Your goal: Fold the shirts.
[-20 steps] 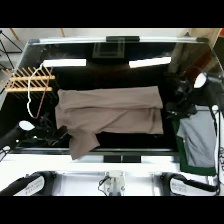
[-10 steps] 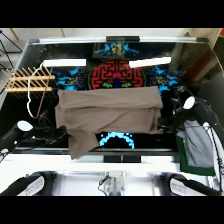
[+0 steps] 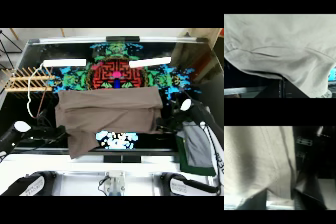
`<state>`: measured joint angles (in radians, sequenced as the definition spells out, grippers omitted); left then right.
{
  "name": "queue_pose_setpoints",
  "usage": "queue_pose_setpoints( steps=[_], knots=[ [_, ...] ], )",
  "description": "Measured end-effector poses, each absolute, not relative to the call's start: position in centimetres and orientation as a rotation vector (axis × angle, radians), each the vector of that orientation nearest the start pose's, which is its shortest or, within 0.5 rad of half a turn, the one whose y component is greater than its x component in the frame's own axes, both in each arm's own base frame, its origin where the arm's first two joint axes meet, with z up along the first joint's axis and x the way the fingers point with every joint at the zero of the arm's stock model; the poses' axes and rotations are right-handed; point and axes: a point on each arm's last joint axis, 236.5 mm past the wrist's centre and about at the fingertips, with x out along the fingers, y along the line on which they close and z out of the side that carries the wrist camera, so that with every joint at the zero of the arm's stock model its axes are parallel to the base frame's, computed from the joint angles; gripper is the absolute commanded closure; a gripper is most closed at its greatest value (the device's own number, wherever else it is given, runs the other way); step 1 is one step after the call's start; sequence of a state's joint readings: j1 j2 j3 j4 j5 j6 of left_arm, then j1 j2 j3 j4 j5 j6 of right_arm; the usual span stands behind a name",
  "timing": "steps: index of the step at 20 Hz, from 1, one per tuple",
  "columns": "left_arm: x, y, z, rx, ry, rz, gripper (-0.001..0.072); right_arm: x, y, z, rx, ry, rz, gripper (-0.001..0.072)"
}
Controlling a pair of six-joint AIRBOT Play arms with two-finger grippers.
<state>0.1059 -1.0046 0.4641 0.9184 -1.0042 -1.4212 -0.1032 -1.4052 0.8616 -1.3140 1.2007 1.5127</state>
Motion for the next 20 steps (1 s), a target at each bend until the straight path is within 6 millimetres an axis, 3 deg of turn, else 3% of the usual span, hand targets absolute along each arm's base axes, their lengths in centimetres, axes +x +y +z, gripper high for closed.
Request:
queue_pose_setpoints(
  steps=[1, 4, 5, 8, 12, 15, 17, 20],
  knots=[
    [23.9, -9.6, -8.5, -0.651, 1.421, -0.189, 0.0675, 27.5, 3.1, -11.5, 0.338, 1.715, 0.076, 0.0635],
    [24.8, -9.0, -7.7, -0.647, 1.394, -0.191, 0.0675, 27.9, 3.2, -11.2, 0.328, 1.698, 0.093, 0.0636],
    [25.6, -8.5, -6.9, -0.638, 1.37, -0.199, 0.0676, 28.8, 2.9, -10.8, 0.298, 1.658, 0.099, 0.0636],
    [29.0, -6.7, -3.4, -0.602, 1.27, -0.22, 0.0678, 32.0, 2.6, -7.5, 0.258, 1.535, 0.125, 0.0636],
    [34.7, -5.4, 0.8, -0.546, 1.174, -0.255, 0.0677, 38.9, 2.1, -3.4, 0.245, 1.335, 0.132, 0.0636],
    [39.6, -5.5, 1.9, -0.514, 1.154, -0.29, 0.0676, 43.9, 1.7, -2.2, 0.247, 1.258, 0.129, 0.0636],
    [42.9, -5.3, 1.9, -0.514, 1.148, -0.296, 0.0676, 46.8, 1.5, -2.3, 0.258, 1.232, 0.125, 0.0635],
    [46.4, -5.2, -0.1, -0.549, 1.18, -0.28, 0.0676, 50.3, 1.3, -3.6, 0.284, 1.215, 0.115, 0.0635]
  ],
)
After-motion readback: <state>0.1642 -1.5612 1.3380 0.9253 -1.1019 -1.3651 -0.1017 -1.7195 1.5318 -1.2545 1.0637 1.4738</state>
